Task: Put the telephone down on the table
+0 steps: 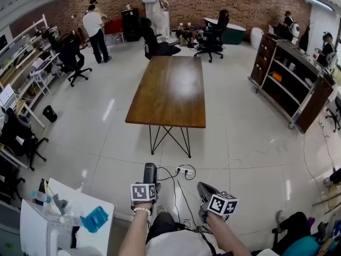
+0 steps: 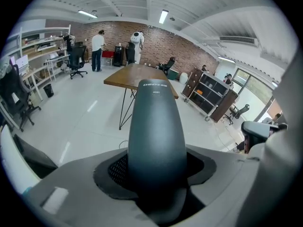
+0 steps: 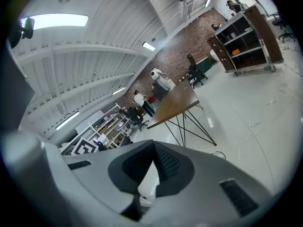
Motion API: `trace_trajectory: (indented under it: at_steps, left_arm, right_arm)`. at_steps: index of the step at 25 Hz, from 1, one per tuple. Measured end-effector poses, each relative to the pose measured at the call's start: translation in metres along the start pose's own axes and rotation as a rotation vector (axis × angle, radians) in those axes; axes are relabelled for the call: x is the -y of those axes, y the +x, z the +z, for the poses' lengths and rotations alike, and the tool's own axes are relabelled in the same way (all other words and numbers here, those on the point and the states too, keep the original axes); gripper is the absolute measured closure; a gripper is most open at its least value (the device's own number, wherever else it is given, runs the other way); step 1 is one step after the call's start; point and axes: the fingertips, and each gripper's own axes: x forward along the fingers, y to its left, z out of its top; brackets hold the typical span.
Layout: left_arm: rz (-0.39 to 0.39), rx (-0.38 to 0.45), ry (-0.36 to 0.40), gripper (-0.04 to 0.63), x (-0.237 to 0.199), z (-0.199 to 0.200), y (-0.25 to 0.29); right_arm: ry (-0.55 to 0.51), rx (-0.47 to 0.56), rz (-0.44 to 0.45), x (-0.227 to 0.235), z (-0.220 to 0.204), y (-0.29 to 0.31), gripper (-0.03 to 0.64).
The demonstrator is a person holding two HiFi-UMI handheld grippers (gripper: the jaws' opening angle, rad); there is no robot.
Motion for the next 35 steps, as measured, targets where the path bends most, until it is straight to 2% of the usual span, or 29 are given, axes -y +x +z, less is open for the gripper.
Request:
trace_trajectory:
  at_steps: [7,13,24,35]
  left_arm:
    - [-0.017,-0.016,0.001,0.321,0.004,0.018,0.025]
    - [-0.045,-0.033,0.034,0.321,0.004,0.054,0.054]
    - [-0.101,-0.039,0.083,0.321,-0.007,0.151,0.109]
    - [-0.136,-0.012,0.094,0.321,-0.045,0.235,0.132]
  right_arm:
    - [0.012,0.023,-0.031,0.022,0.019,0.009,0.614]
    - [0.027,0.043,-0.069,0.037,0.041,0.031,0.614]
    - [0.052,0.078,-0.127,0.055,0.093,0.1,0.614]
    - [-0.007,0.077,-0.137,0.035,0.145,0.184,0.614]
